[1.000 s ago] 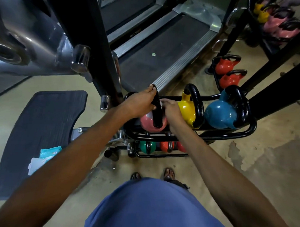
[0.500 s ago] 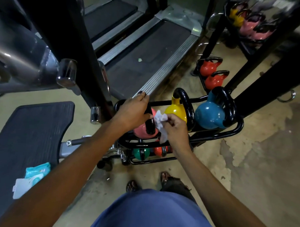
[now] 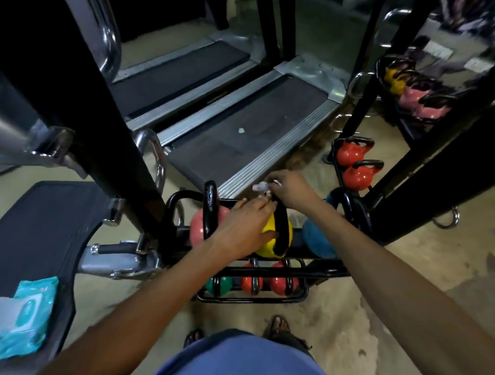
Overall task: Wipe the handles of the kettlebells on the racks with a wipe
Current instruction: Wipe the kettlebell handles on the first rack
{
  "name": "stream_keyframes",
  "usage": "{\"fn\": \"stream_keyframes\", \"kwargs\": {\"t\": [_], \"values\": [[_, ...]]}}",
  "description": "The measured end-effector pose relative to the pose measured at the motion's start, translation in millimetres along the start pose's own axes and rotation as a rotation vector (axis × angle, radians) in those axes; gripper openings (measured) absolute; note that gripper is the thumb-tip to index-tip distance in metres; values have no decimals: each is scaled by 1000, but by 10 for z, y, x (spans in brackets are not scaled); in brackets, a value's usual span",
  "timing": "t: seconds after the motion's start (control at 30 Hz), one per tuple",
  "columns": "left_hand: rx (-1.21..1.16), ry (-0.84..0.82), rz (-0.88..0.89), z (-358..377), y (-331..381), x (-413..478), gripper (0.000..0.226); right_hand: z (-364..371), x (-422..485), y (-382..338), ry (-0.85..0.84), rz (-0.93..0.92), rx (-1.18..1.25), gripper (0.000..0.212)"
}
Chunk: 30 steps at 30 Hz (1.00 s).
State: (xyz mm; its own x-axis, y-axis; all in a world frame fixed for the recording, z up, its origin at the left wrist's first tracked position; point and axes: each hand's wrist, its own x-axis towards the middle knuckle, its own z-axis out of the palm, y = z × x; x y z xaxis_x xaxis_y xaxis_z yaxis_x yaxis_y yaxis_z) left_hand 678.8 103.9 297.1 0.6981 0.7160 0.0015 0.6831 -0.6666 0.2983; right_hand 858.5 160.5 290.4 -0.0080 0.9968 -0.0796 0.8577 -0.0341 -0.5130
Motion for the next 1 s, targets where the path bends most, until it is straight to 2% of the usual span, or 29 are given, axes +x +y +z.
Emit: {"fn": "stream_keyframes", "kwargs": {"t": [0.1, 0.23, 0.37, 0.53, 0.6, 0.67, 0.73, 0.8, 0.87, 0.9, 0.97, 1.0], "values": [[12, 10, -69, 95, 195, 46, 79, -88, 224, 2, -141, -29, -105, 17], [10, 13, -175, 162, 344, 102, 85, -129, 438, -77, -315, -102, -375, 26], [34, 42, -252, 201, 482, 126, 62, -77, 390, -237, -330, -276, -590, 24], [41, 35, -282, 163, 523, 169, 60, -140, 492, -298, -462, -288, -632, 24], [22, 11, -279, 126, 518, 178, 64, -216, 489, -221, -390, -238, -554, 21], [10, -21, -282, 94, 512, 171, 77, -248, 380, -28, -237, -140, -283, 22], [5, -29, -283, 72, 500, 158, 88, -147, 171, 202, -57, 2, 176, 33], [-8, -27, -263, 66, 487, 152, 91, 66, -67, 345, 74, 214, 584, 38], [-9, -26, -244, 69, 478, 144, 90, 229, -170, 363, 54, 508, 975, 24], [-4, -26, -236, 71, 474, 142, 90, 253, -195, 340, -21, 650, 1172, 22], [9, -26, -229, 74, 459, 146, 89, 192, -215, 246, -216, 803, 1531, 34], [15, -24, -228, 74, 456, 150, 89, 173, -186, 232, -270, 837, 1623, 44]]}}
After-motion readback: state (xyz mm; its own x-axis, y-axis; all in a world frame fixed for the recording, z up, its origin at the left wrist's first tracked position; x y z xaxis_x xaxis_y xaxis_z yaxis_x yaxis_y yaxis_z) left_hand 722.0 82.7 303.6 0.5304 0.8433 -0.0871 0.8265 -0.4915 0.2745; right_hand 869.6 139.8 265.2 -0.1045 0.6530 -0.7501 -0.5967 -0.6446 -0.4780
